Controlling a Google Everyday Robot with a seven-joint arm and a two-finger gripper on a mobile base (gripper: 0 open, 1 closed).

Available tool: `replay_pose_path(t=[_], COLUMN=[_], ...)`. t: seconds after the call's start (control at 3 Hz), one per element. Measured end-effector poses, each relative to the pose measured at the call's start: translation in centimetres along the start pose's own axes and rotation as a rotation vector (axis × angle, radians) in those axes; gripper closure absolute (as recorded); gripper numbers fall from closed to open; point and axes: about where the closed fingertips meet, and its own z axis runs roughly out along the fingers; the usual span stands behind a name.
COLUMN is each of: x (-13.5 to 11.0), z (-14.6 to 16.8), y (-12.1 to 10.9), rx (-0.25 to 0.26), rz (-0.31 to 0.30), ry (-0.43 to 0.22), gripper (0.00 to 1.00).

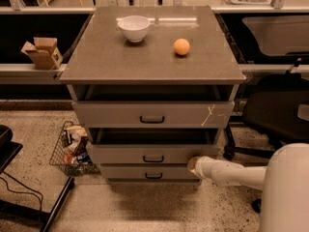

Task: Close middle drawer

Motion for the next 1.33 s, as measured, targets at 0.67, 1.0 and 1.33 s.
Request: replay_pose_path(t=[0.67, 1.0, 1.33], x=[-0.07, -0.07, -0.07], z=[-0.01, -0.01, -0.01], y=[-0.79, -0.79, -0.78], rx=[0.008, 0.008, 0.008], rz=[-0.006, -0.006, -0.006], ry=[0.003, 0.003, 0.003], gripper=[0.64, 0.41, 0.17])
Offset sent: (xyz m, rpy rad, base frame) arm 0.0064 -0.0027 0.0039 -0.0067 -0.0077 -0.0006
